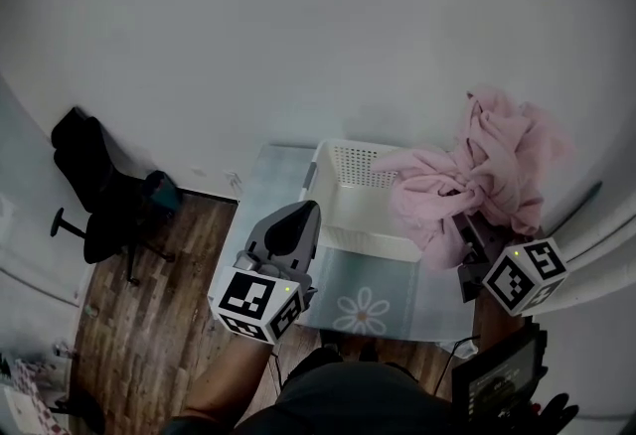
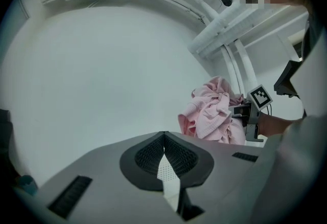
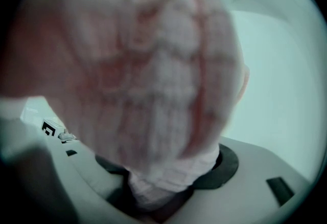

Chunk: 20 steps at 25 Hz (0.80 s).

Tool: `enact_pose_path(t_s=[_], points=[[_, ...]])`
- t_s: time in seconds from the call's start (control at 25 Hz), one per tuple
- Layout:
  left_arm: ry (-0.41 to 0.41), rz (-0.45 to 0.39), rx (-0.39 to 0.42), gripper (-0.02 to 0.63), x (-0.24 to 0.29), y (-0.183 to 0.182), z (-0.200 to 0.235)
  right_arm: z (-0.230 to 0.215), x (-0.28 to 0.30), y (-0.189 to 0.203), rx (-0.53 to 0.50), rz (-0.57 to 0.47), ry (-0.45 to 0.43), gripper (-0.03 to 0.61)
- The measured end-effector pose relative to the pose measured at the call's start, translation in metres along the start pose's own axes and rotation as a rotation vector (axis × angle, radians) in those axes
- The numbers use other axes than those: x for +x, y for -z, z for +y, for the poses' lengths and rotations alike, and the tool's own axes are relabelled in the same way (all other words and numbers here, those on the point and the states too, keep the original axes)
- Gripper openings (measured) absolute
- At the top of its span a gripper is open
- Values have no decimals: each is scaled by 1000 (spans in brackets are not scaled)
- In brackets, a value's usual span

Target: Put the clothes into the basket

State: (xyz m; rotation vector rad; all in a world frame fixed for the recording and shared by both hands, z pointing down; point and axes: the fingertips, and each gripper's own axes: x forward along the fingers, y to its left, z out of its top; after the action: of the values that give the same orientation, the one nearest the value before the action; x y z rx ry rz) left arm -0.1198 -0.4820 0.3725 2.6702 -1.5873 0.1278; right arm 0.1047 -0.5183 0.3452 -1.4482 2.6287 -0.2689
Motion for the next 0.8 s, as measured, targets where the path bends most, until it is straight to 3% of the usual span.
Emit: enact_pose_path(t_s=[0.32, 0.64, 0.8], points=[[70, -8, -16, 9, -19, -46, -19, 9, -21, -19, -8, 121, 121, 336], [109, 32, -99, 9, -2, -68, -30, 6, -11, 2, -12, 318, 159, 336], [130, 63, -107, 9, 23, -57, -31, -9, 2, 40, -12, 427, 172, 336]])
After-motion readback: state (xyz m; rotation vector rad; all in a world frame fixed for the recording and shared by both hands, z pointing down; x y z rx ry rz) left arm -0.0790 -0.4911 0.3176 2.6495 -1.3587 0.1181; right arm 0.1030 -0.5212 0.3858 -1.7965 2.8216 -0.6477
